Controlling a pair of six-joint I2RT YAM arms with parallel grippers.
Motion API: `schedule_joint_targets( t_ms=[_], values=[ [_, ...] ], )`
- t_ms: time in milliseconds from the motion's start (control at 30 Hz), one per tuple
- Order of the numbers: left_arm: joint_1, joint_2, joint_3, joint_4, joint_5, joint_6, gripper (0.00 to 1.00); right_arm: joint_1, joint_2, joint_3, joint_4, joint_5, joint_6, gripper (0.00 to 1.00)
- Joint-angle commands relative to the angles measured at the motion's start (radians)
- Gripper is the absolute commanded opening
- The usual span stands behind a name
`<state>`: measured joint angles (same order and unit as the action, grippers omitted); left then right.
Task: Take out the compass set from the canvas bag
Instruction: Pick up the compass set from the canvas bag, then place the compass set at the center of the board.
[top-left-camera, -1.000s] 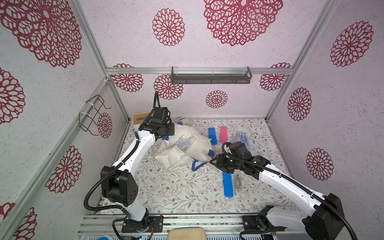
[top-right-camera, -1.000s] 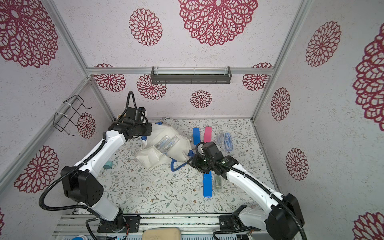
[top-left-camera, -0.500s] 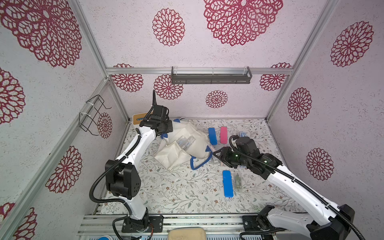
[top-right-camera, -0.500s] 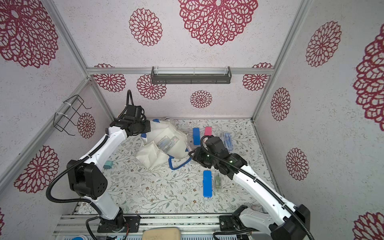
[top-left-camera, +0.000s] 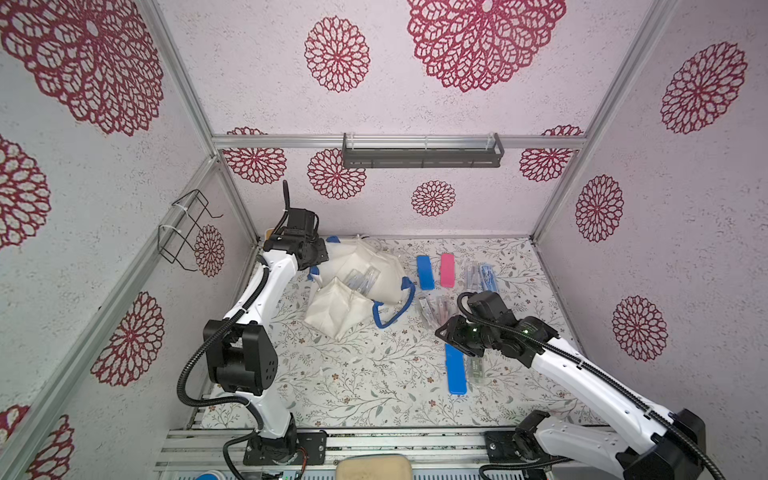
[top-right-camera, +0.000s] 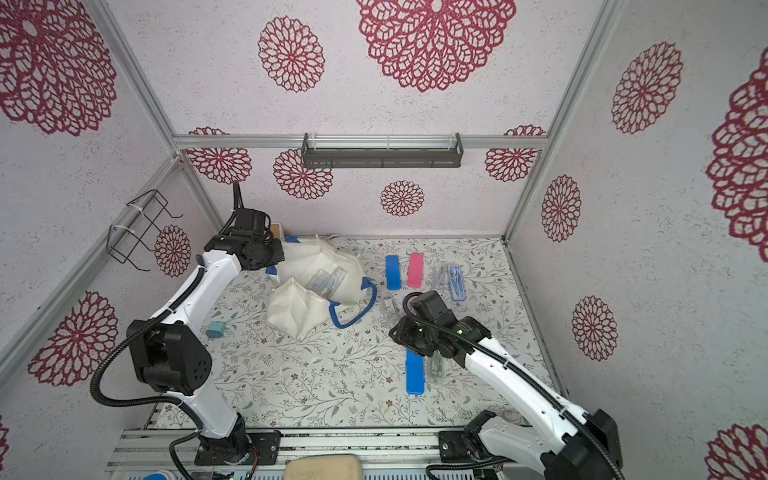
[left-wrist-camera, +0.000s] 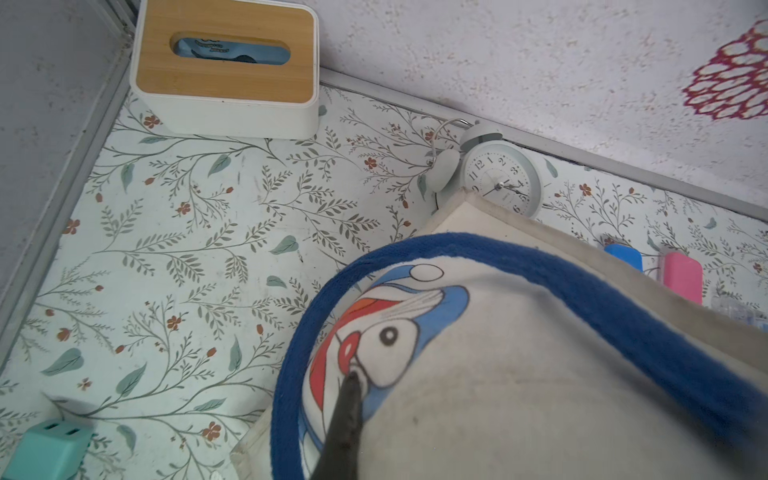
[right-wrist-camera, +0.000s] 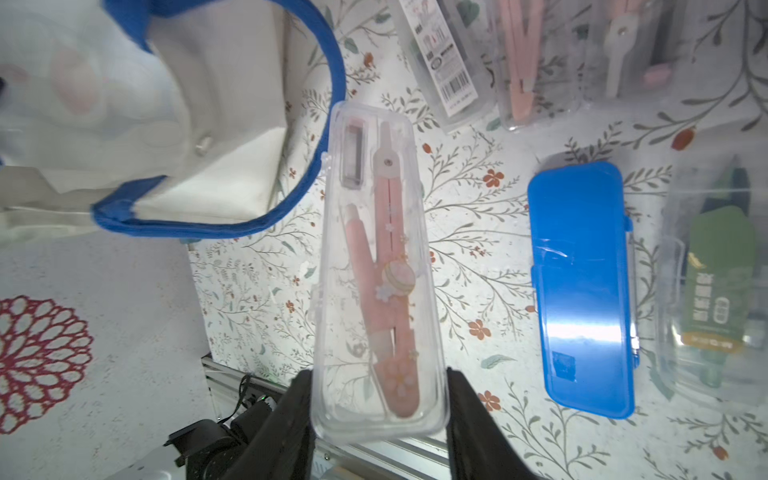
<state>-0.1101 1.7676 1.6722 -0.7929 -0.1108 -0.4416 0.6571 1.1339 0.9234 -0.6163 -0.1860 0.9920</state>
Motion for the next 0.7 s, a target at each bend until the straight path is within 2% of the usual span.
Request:
schedule_joint_targets(
  t_ms=[0, 367, 667],
  values=[
    [0.036, -0.050, 0.002, 0.022, -0.040, -0.021, 0.00, -0.001, 0.076, 0.028, 0.063, -0.007, -0.074, 0.36],
    [0.083, -0.128, -0.056, 0.016, -0.010, -0.033, 0.00, 0.018, 0.450, 0.213, 0.070, 0.076, -0.201, 0.36],
    [0.086, -0.155, -0.091, 0.026, 0.034, -0.060, 0.00, 0.018, 0.746, 0.438, 0.042, 0.148, -0.265, 0.37]
  ],
)
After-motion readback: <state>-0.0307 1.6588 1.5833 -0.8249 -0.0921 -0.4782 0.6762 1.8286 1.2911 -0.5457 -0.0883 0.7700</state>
